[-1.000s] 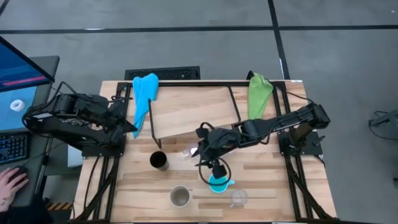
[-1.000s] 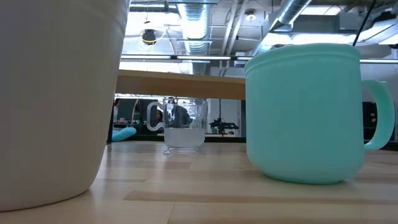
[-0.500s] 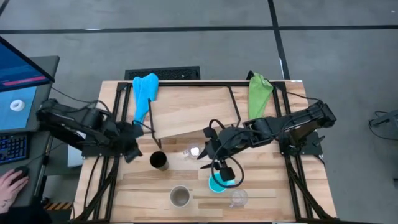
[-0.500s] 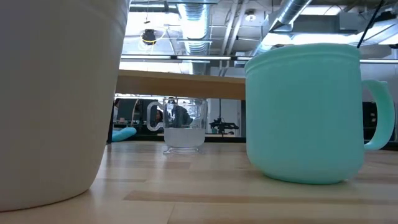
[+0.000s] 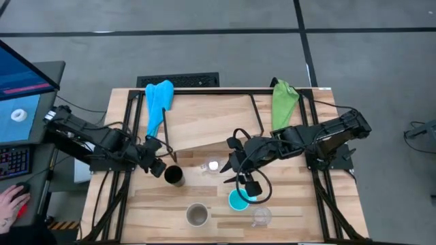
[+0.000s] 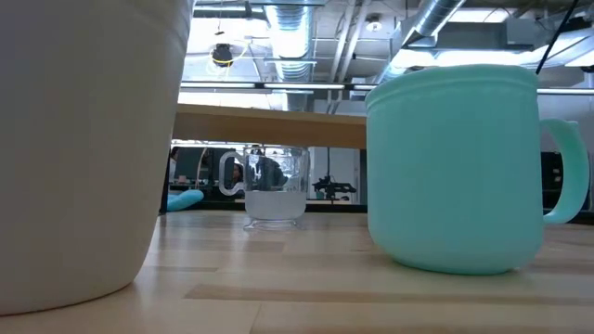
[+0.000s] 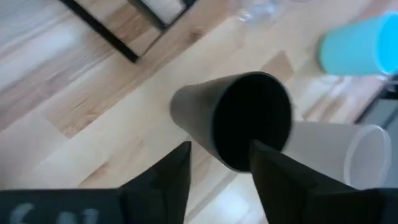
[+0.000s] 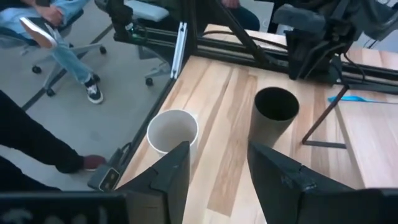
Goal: Stack small to large cups/mugs on shelf
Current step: Put the black cup on the shelf
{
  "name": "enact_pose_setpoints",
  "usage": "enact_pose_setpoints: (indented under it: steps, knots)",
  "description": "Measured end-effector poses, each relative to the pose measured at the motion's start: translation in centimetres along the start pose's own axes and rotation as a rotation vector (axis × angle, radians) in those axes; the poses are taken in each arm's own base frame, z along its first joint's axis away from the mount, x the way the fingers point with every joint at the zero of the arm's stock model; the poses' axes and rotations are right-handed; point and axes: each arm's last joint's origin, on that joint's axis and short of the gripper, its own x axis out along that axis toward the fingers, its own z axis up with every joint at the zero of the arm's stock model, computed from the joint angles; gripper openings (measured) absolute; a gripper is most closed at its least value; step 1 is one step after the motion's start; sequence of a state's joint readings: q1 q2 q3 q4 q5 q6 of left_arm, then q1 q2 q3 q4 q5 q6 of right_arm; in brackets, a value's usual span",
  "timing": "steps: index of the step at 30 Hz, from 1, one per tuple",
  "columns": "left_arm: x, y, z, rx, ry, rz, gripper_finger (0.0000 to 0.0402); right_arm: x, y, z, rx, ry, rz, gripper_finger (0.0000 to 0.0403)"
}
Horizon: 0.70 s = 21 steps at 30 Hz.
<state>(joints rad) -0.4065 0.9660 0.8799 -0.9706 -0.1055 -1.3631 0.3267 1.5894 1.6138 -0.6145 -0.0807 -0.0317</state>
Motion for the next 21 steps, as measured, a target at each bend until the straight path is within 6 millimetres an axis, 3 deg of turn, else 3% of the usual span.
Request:
enact_pose_setpoints:
  steps: [5, 13, 16, 21]
  knots:
    - [1.8, -0.6, 0.0, -0.015, 0.0, 0.084, 0.0162, 0.0, 0.0, -0.2, -0.001, 0.021, 0.001, 0.0179]
    - [4.4, -1.2, -0.2, 0.012, 0.029, 0.194, 0.0139, 0.0, 0.0, -0.2, 0.0, 0.023, 0.001, 0.0178]
    - [4.7, -1.3, -0.3, 0.005, 0.061, 0.202, 0.0107, 0.0, 0.0, -0.2, -0.001, 0.023, 0.001, 0.0175]
    - [4.7, -1.4, -0.3, 0.01, 0.064, 0.187, 0.0013, 0.0, 0.0, -0.2, -0.001, 0.023, 0.001, 0.0172]
